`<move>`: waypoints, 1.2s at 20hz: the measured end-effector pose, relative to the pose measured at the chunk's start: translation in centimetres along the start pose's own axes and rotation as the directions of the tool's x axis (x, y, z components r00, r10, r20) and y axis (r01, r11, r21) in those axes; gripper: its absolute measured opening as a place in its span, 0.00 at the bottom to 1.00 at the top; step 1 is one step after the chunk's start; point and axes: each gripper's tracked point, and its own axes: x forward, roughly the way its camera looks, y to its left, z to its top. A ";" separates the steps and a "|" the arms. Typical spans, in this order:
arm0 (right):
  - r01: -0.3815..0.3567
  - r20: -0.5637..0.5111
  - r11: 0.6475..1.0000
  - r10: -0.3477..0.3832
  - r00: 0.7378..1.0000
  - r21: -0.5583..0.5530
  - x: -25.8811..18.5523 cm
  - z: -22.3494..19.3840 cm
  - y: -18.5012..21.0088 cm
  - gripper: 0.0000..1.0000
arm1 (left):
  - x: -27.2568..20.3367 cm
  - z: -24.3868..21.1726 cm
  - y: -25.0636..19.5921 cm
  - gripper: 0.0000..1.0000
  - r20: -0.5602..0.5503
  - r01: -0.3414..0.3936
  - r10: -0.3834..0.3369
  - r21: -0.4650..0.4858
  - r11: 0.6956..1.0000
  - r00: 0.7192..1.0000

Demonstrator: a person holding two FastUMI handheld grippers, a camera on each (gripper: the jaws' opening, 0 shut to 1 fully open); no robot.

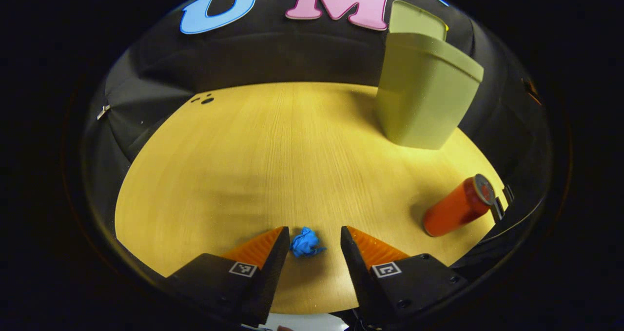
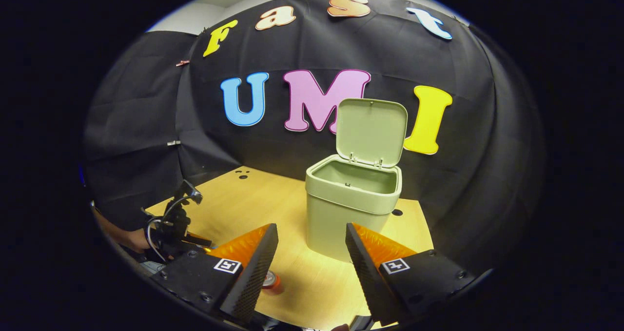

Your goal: Press the lid of the desktop garbage bin to open it, pick up the crumpled paper on the desktop and throw it into the bin, then pick up the pop can on the desktop and drop it into the bin, and finally close the garbage bin lid.

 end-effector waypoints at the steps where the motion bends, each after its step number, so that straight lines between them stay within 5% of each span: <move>1: -0.003 -0.006 1.000 0.003 1.000 -0.005 0.0 -0.2 -0.4 0.89 | 0.6 -0.3 0.1 0.64 -0.016 -0.011 0.011 -0.002 1.000 1.000; 8: -0.090 -0.028 0.996 0.090 0.996 0.011 0.7 -2.1 -1.0 0.89 | 1.3 -1.3 0.1 0.32 -0.070 -0.064 0.065 0.012 0.998 0.995; 12: -0.161 -0.024 0.986 0.160 0.987 -0.048 1.7 -3.3 -0.7 0.89 | -0.6 0.6 0.0 0.32 -0.031 -0.089 0.089 0.007 0.996 0.996; 13: -0.176 -0.027 0.983 0.174 0.984 -0.050 1.8 -3.6 -0.4 0.89 | -1.4 1.7 -0.3 0.28 -0.010 -0.087 0.087 0.004 0.996 0.996; 14: -0.189 -0.035 0.981 0.187 0.982 -0.047 2.1 -4.0 0.1 0.89 | -2.4 2.8 -0.6 0.36 0.016 -0.082 0.082 -0.002 0.997 0.997; 19: -0.182 -0.068 0.983 0.180 0.981 -0.022 2.4 -5.2 1.7 0.89 | -7.9 11.3 -2.7 0.28 0.176 -0.001 0.001 -0.004 1.000 0.984; 24: -0.101 -0.096 0.995 0.100 0.990 0.001 2.6 -6.2 1.7 0.89 | -12.5 21.6 -5.7 0.27 0.368 0.105 -0.120 0.059 0.993 0.922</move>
